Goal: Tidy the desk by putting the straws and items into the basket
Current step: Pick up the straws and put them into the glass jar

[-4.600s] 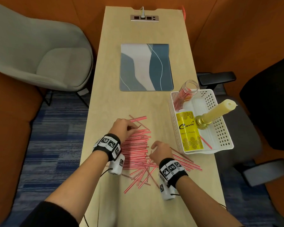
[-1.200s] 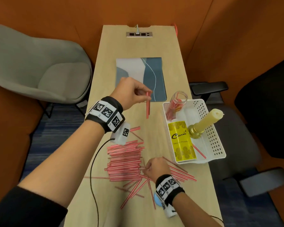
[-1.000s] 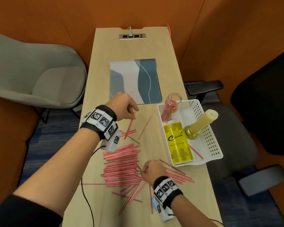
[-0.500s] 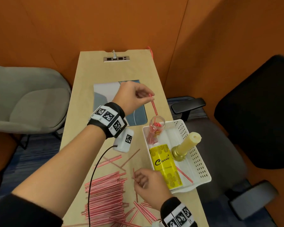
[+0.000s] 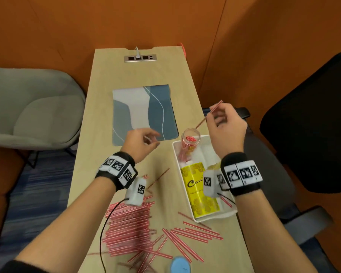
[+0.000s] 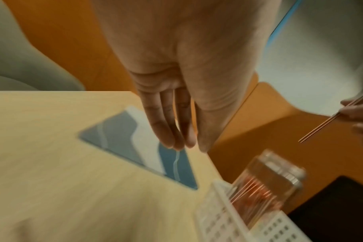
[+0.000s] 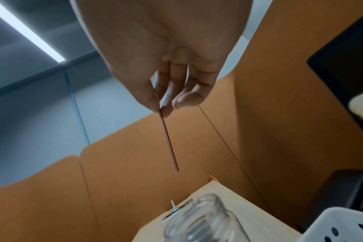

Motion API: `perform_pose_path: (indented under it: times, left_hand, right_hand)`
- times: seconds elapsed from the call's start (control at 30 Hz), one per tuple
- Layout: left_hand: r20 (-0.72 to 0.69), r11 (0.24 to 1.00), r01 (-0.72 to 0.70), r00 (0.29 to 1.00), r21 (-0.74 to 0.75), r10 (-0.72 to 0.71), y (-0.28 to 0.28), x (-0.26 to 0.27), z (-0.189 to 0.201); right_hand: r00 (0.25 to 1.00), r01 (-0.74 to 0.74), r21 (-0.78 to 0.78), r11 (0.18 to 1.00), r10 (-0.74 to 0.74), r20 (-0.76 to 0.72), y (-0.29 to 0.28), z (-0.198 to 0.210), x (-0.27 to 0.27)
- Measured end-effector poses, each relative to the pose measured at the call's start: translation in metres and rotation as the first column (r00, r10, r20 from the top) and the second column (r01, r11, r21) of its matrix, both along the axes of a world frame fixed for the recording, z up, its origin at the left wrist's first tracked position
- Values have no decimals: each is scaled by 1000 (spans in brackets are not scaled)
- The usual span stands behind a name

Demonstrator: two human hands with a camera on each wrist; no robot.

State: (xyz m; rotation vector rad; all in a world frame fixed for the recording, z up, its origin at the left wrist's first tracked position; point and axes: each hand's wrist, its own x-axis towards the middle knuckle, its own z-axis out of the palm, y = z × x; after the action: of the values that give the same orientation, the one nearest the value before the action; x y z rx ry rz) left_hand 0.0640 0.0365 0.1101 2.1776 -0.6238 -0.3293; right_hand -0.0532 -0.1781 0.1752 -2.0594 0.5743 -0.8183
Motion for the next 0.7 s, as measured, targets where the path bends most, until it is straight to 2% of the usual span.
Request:
perform_pose_path:
  times: [0.07, 0.17, 0.3, 0.37, 0.43, 0.5, 0.57, 0.6, 0.63, 0.7]
  left_hand:
    - [-51, 990, -22, 998, 139, 29, 33, -12, -26]
    - [-137, 937, -24, 988, 348, 76, 80, -36, -60]
    - [-254, 848, 62, 963, 526, 87, 124, -74, -97]
    - [-272, 828, 98, 960, 551, 67, 135, -91, -107]
    - [-232, 834, 80, 971, 546, 59, 140, -100, -111]
    - [-180, 843, 66, 983, 534, 38, 142, -104, -112]
    - [-136, 855, 54, 991, 516, 19, 143, -106, -113]
    - [-121, 860, 51, 993, 508, 12, 144, -106, -113]
    - [-107, 861, 53, 994, 505, 2, 144, -107, -113]
    - [-87, 859, 61, 996, 508, -20, 144, -108, -112]
  right_hand:
    - [998, -19, -19, 1000, 18, -68, -5, -7, 13]
    - [974, -48, -45, 998, 36, -222, -3, -17, 17]
    - [971, -4, -147, 989, -32, -238, 18, -23, -1]
    - [966, -82, -117, 990, 50, -255, 41, -31, -15]
    - [917, -253, -90, 963, 209, -339, 72, -50, -33]
    - [792, -431, -41, 902, 356, -495, 102, -80, -54]
    - [550, -526, 101, 844, 428, -717, 127, -112, -75]
    - [415, -542, 158, 825, 427, -803, 136, -125, -85]
    - [317, -552, 176, 815, 401, -860, 143, -136, -94]
    - [220, -567, 141, 812, 314, -924, 152, -152, -109]
